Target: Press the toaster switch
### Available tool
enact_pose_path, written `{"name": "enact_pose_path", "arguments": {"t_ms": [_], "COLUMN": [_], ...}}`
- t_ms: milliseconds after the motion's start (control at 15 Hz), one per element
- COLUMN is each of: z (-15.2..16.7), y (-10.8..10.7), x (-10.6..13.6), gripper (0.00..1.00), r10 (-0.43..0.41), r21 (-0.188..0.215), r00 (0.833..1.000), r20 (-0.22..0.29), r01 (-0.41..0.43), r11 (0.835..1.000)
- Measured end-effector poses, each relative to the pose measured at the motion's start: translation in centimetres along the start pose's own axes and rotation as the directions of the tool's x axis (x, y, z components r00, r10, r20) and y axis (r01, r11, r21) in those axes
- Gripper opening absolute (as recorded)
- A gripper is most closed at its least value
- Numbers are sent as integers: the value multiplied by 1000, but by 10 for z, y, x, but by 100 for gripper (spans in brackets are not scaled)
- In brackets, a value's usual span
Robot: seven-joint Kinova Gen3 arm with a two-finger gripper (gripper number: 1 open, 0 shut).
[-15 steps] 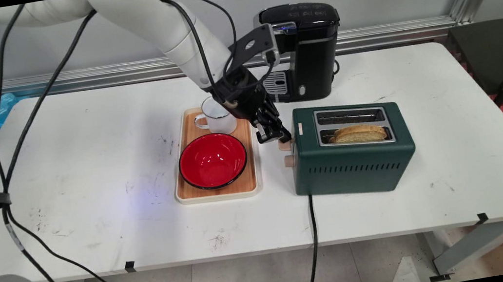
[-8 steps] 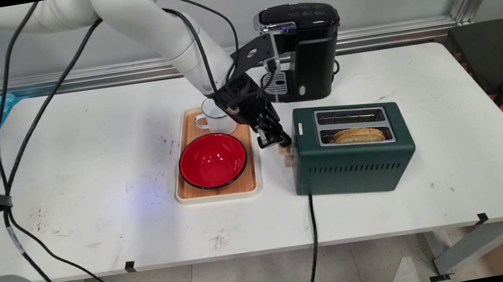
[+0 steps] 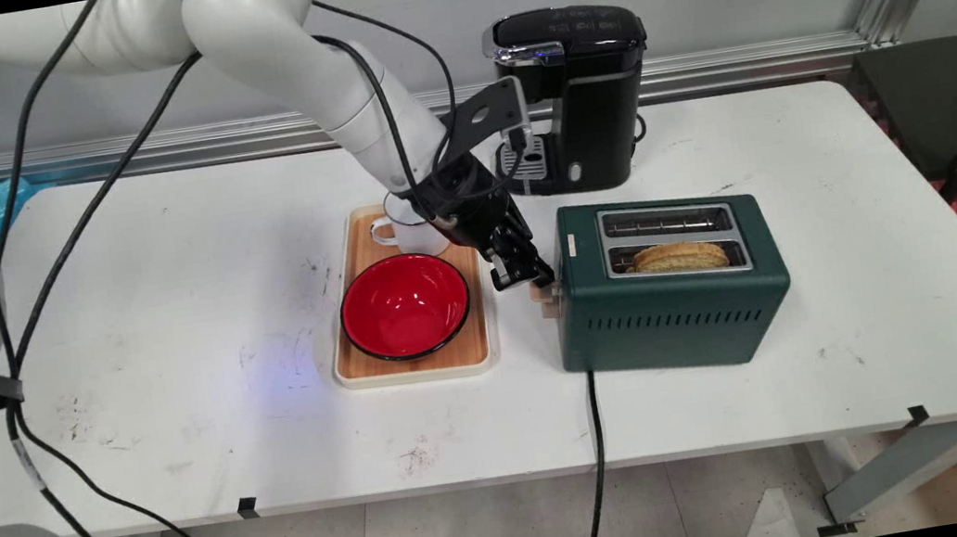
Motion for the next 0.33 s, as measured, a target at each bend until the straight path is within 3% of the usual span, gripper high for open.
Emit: {"name": "enact_pose_path", "arguments": {"t_ms": [333], "z": [2], "y": [1], "x": [-5], "gripper": [0], "r10": [-3], "r21": [-1], "r00": [1000], "r20": [6], "r01": [3], "r11": [1000]}}
